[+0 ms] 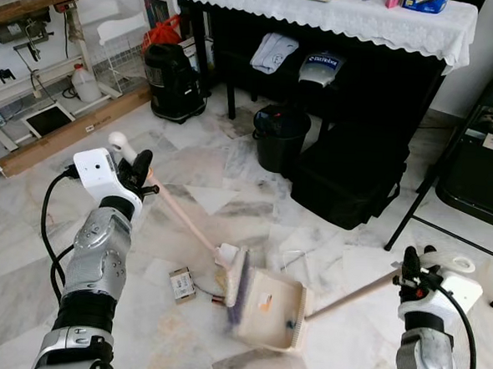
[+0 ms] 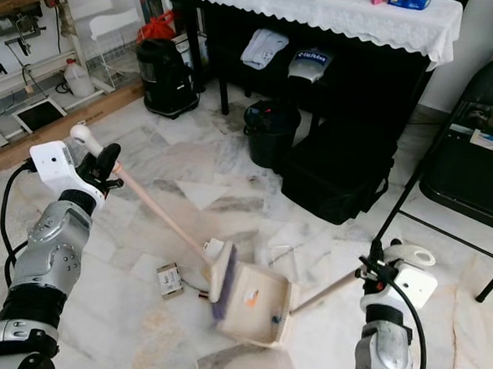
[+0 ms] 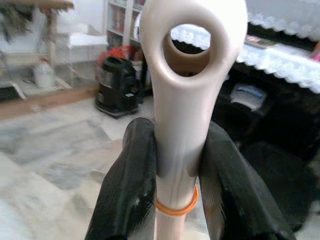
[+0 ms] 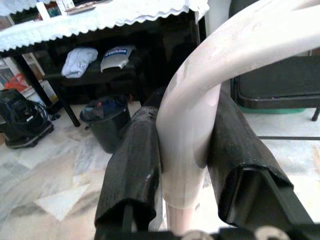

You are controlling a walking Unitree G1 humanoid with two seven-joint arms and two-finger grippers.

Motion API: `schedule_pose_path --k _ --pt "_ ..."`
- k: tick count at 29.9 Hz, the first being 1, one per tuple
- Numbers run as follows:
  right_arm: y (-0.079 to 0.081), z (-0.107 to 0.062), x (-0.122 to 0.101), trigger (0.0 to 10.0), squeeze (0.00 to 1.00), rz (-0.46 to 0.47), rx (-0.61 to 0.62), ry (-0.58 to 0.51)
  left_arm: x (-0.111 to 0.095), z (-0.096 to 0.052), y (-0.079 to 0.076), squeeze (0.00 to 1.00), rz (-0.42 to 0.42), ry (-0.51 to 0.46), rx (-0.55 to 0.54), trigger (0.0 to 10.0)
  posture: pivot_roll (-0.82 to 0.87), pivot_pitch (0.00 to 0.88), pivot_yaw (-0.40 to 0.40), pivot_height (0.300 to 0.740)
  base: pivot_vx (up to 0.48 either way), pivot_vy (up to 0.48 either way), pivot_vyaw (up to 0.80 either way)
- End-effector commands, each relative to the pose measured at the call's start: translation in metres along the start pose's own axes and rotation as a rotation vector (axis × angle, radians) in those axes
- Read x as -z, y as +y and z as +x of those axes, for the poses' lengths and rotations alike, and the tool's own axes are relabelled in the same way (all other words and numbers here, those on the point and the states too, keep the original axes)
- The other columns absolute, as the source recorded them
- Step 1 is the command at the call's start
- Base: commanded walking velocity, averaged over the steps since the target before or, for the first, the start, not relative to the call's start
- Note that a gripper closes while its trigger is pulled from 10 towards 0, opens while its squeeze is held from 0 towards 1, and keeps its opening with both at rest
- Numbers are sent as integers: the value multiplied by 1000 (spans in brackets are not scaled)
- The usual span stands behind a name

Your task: Sweep floor

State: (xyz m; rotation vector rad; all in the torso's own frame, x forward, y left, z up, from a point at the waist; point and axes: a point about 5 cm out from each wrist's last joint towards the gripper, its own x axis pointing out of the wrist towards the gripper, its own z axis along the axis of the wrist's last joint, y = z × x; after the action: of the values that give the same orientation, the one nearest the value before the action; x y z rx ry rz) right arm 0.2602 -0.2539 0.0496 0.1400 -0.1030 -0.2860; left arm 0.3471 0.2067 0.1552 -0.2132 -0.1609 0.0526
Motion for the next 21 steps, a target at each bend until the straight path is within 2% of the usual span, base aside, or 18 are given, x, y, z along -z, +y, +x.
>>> schedule_pose_path --k 1,5,7,9,16,21 --pt "8 14 -17 10000 0 31 1 -83 -8 0 4 0 95 -58 -9 10000 -76 0 84 740 0 0 0" --pt "12 20 -21 10000 0 64 -3 -99 -5 -3 4 0 149 -64 -12 10000 -79 0 81 740 0 0 0" --pt "13 22 -21 10000 0 69 -7 -91 -6 -3 2 0 250 -82 7 10000 -73 0 67 740 0 0 0" --pt "16 23 -21 10000 0 72 -24 -80 0 -5 -1 0 288 -77 15 10000 -69 0 57 740 0 0 0" --pt "18 27 -25 10000 0 77 -38 -83 29 -24 4 0 253 -10 -53 10000 -70 0 36 740 0 0 0" --pt "19 31 -28 10000 0 73 -32 -97 34 -29 7 0 256 7 -66 10000 -59 0 40 740 0 0 0"
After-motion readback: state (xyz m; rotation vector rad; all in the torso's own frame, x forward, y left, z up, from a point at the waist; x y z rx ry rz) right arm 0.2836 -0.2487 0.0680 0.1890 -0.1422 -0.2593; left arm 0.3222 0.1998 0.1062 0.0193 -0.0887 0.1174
